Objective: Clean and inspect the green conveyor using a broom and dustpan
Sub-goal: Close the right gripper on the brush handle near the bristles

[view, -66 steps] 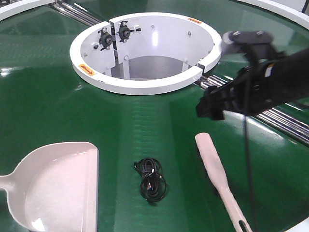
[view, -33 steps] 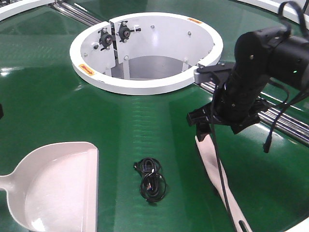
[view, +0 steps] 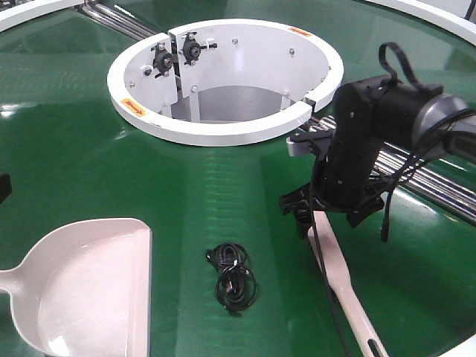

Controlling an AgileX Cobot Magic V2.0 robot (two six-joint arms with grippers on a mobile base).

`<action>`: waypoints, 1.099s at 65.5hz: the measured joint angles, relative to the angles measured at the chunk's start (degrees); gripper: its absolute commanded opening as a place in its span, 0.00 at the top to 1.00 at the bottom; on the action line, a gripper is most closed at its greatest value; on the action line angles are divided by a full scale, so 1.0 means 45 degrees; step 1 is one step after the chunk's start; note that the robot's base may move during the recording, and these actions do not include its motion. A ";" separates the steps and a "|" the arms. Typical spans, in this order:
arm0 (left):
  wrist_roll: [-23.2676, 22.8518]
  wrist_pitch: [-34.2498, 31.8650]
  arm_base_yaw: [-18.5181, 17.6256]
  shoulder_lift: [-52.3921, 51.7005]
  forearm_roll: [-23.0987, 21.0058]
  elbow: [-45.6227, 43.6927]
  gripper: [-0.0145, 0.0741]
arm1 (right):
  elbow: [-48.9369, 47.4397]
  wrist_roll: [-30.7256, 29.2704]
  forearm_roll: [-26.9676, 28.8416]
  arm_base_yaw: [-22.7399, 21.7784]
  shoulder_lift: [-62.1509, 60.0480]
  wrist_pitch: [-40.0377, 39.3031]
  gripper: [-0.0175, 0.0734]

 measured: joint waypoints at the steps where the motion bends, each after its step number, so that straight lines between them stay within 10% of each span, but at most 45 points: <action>1: 0.0000 0.0000 0.0000 0.0000 0.0000 0.0000 0.17 | 0.0000 0.0000 0.0000 0.0000 0.0051 -0.0034 0.17; 23: 0.0000 0.0176 0.0000 0.0000 0.0000 0.0000 0.17 | 0.0000 0.0005 0.0091 0.0000 0.1029 -0.0459 0.22; 48: 0.0000 0.0476 0.0000 0.0000 0.0000 0.0000 0.17 | -0.0014 0.0033 0.0108 0.0000 0.1065 -0.0232 0.83; 72: 0.0000 0.0476 0.0000 0.0000 0.0000 0.0000 0.17 | -0.0014 0.0033 0.0652 0.0000 0.0317 0.0354 0.82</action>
